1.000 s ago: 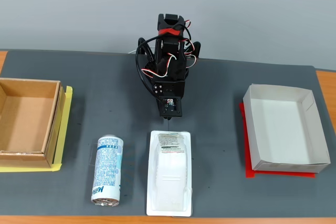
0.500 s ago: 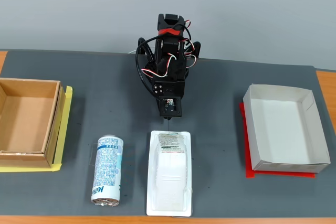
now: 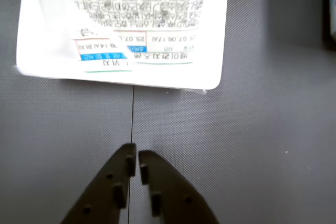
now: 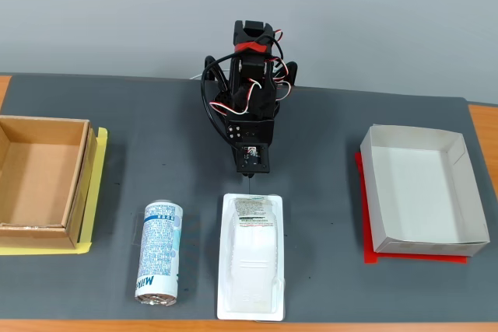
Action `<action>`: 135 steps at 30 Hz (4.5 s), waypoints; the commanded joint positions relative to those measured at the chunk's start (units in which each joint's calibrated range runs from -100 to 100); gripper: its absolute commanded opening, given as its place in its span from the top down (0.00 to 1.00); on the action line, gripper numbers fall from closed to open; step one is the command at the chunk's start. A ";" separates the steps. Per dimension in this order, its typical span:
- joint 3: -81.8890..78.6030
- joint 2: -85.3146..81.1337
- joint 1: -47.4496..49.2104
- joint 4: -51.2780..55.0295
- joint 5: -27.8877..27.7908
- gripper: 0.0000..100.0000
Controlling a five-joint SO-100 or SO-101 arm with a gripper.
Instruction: Pick the can and put it in the brown box
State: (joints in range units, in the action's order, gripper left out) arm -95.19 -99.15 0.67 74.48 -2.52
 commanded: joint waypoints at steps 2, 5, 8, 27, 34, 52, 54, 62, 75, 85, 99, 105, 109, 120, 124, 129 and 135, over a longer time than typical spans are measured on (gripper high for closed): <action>3.07 -0.08 0.07 -0.59 0.12 0.99; 3.07 -0.08 0.07 -0.59 0.12 0.99; 3.07 -0.08 0.07 -0.59 0.12 0.99; 3.07 -0.08 0.23 -0.59 -0.04 0.99; 3.07 -0.08 0.23 -0.59 -0.09 0.99; 6.51 0.85 -1.64 -7.35 -0.35 0.99; 8.77 2.63 -1.64 -10.39 -0.35 0.99; 24.24 21.26 -6.76 -21.40 -0.35 0.99; 50.76 52.86 -13.83 -24.78 -10.15 0.99; 71.21 73.95 -18.78 -24.61 -12.70 0.99; 75.47 86.74 -17.32 -23.83 -12.28 0.60; 75.74 90.13 -16.02 -23.83 -12.23 0.55; 76.10 92.76 -15.53 -24.61 -12.23 0.55; 76.55 98.35 -16.18 -24.78 -12.23 0.55; 77.55 100.13 -15.94 -24.78 -12.23 0.55; 79.72 102.92 -15.86 -24.78 -12.23 0.55; 82.16 107.08 -16.02 -24.78 -12.23 0.55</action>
State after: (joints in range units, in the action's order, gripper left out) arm -17.04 7.10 -15.08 50.17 -14.87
